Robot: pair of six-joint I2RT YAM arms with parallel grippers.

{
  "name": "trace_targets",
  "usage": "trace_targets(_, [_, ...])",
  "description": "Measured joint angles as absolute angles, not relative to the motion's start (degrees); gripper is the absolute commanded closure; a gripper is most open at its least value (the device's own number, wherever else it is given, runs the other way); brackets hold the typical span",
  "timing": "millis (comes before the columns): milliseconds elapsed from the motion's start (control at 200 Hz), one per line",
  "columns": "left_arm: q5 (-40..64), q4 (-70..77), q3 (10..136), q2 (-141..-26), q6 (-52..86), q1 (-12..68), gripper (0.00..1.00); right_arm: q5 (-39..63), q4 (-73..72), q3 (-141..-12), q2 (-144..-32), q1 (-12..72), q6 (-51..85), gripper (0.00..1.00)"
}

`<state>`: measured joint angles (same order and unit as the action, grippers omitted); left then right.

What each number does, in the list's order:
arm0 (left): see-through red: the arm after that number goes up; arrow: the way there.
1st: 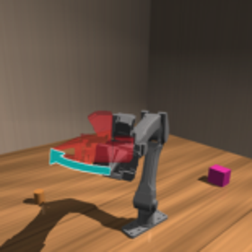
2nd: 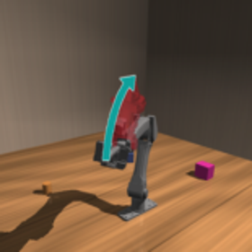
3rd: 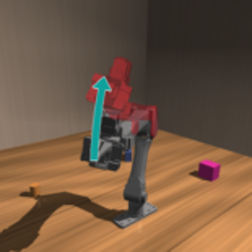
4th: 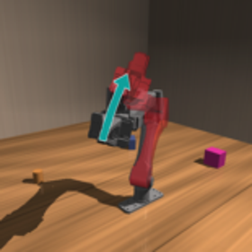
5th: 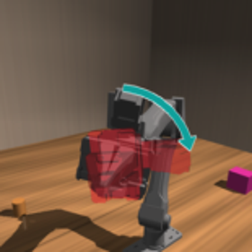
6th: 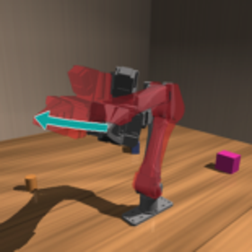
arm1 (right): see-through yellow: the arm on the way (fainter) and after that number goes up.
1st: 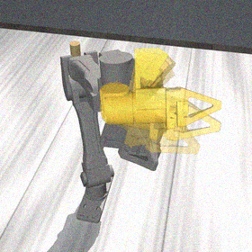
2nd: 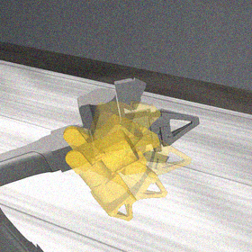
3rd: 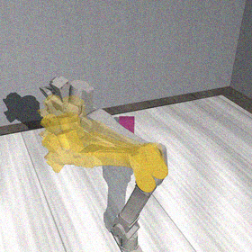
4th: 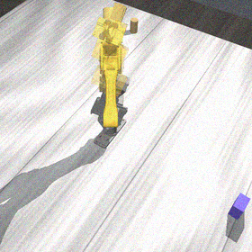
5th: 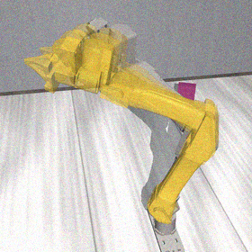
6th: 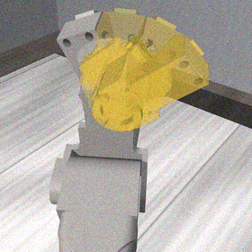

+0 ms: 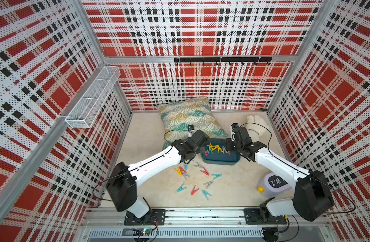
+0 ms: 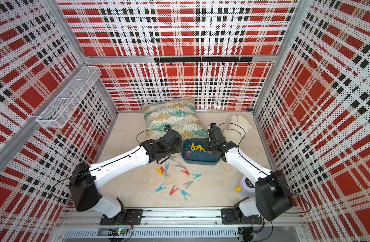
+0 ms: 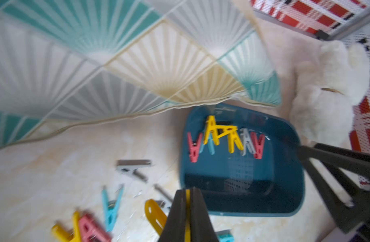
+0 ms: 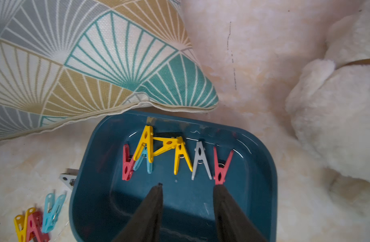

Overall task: Put the clothespins into the storage box
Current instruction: Pick up the clothespin from the center of the board, then place the clothespin in the storage box.

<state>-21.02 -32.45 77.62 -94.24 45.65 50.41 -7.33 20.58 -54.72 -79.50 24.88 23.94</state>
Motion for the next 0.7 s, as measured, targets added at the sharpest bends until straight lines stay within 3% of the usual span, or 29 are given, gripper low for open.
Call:
trace_targets(376, [-18.4,-29.9,92.6,-117.7,36.3,52.1,0.99,-10.2,24.2,-53.3,-74.5,18.9,24.5,0.53])
trace_targets(701, [-16.5,-34.9,97.5,-124.2,26.6,52.7,0.96,-10.5,25.3,-54.2,-74.4,17.8,24.1,0.53])
